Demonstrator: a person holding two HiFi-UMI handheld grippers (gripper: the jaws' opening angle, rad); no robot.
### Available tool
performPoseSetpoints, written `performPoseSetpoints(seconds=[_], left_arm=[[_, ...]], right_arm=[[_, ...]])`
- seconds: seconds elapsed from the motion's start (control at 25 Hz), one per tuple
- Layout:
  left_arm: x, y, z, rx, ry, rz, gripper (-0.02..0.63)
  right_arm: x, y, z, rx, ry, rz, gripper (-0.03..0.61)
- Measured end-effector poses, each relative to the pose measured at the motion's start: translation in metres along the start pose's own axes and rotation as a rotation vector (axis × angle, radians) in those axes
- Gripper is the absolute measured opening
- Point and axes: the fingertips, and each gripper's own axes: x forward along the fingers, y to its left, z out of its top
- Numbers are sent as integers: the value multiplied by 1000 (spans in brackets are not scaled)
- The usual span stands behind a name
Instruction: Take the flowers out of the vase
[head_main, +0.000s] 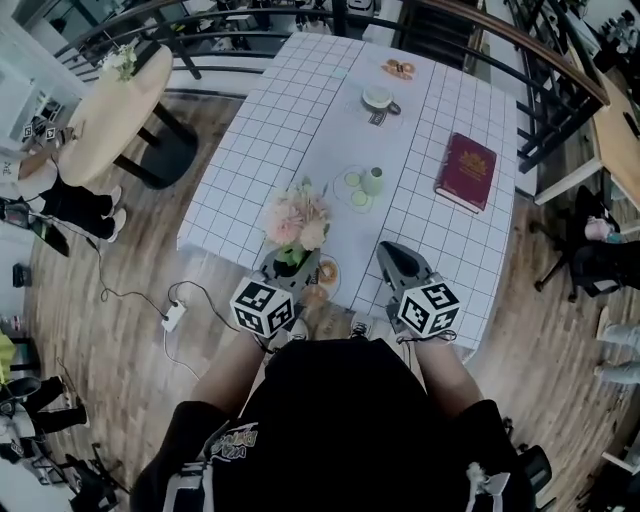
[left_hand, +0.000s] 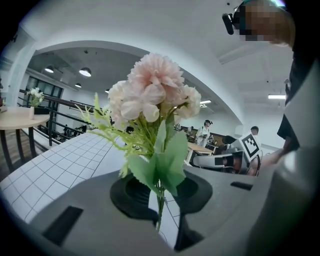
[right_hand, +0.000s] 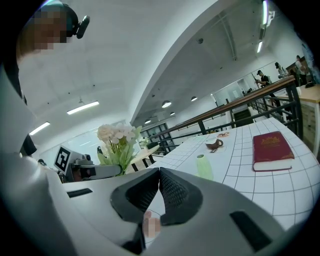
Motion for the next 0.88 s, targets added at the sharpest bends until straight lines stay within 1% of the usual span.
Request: performPoseSetpoints(seconds=[0.12,0.32,0.68,0.88], left_arm=[[-11,4,0,5,16,-34,74],[-27,8,-1,23,39,-114,74],[-60,15,-8,47,56,-237,74],[-76,22,-17,51,58,-282,74]], right_arm=[[1,20,-2,1,-11,-23,23],[0,51,-8,-3,-44,-82,23],[-4,88,-37,31,-70,-203,23],[-1,109,-55,43,-78,-242,23]])
